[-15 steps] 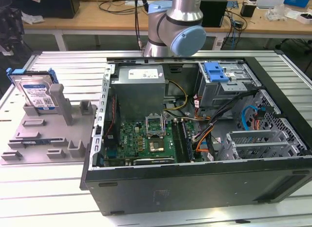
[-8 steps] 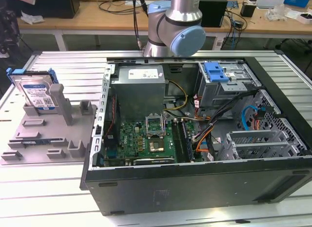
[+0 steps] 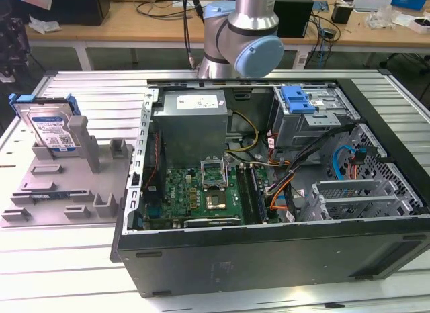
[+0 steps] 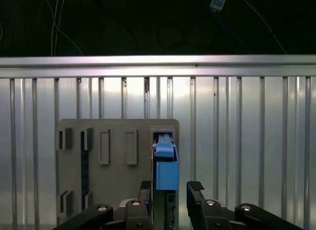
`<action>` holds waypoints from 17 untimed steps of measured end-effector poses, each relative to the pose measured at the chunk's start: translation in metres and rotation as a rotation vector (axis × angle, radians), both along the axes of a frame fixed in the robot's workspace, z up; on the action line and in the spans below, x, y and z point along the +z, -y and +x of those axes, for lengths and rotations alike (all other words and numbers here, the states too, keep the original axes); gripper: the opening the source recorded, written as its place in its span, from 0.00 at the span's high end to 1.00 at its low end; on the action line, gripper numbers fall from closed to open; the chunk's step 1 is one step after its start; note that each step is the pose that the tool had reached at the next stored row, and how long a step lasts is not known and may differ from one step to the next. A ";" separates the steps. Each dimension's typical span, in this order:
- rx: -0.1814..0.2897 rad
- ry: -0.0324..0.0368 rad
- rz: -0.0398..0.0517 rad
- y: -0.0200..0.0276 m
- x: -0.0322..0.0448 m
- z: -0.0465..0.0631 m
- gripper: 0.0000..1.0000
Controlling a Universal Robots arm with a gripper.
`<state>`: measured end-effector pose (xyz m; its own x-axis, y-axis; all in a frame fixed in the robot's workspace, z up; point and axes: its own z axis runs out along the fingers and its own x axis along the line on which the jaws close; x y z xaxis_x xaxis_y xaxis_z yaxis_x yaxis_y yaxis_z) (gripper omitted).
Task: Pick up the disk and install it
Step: 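Pick up the disk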
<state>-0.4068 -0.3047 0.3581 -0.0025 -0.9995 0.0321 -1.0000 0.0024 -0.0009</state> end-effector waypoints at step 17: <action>0.000 0.0002 0.0001 0.0002 -0.0098 0.001 0.58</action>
